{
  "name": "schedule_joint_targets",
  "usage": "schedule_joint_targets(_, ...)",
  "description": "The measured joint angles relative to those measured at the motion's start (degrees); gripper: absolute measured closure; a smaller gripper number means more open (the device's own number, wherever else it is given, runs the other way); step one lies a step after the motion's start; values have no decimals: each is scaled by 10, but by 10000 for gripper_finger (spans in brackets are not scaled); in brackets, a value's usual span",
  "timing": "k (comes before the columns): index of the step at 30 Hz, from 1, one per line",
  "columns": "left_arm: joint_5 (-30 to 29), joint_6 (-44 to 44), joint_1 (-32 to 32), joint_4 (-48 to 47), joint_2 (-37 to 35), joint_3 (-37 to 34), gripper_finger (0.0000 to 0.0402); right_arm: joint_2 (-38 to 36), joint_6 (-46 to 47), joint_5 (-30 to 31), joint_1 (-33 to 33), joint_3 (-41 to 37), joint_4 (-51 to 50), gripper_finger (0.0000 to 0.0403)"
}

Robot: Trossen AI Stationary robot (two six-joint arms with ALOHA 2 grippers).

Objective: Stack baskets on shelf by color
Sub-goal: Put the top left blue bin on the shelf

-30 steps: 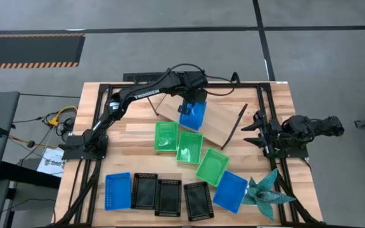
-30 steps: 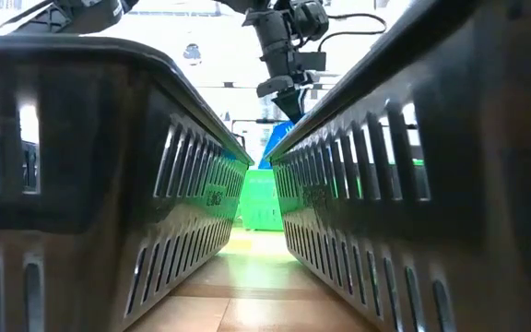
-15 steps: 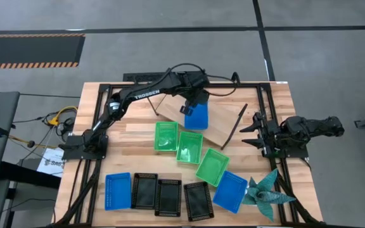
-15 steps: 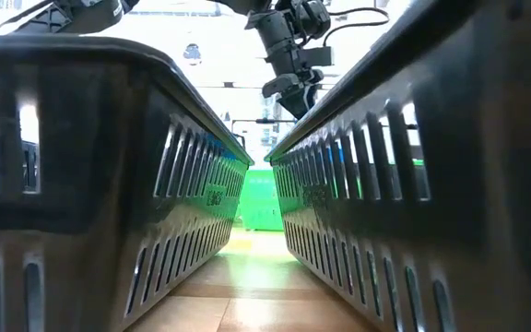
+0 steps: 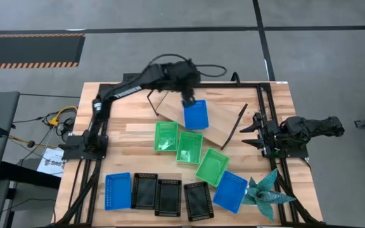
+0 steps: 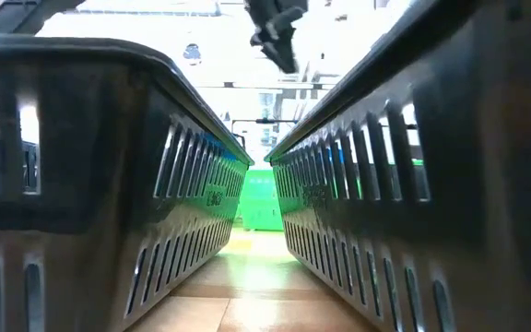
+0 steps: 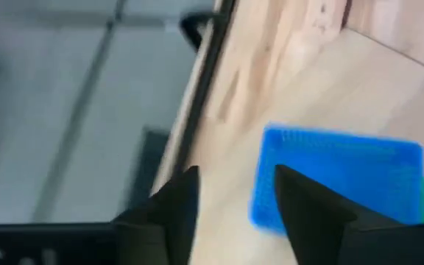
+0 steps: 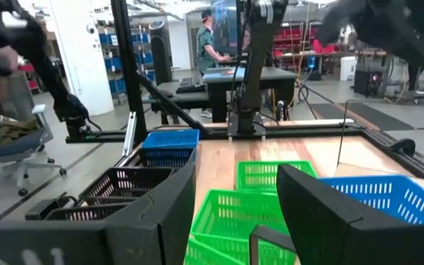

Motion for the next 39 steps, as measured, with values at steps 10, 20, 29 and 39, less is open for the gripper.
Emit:
schedule_joint_targets(10,-89,-131,16,10,-47,-199,394,1,5,0,0,0,-7,188)
schedule_joint_targets(20,-14,-179,71,154,-47,-341,401,1,37,0,0,0,-6,188)
schedule_joint_targets(29,33,-217,84,185,-44,-362,401,1,39,0,0,0,-6,188)
schedule_joint_targets(39,19,-239,59,202,-35,-361,401,1,34,0,0,0,-5,188)
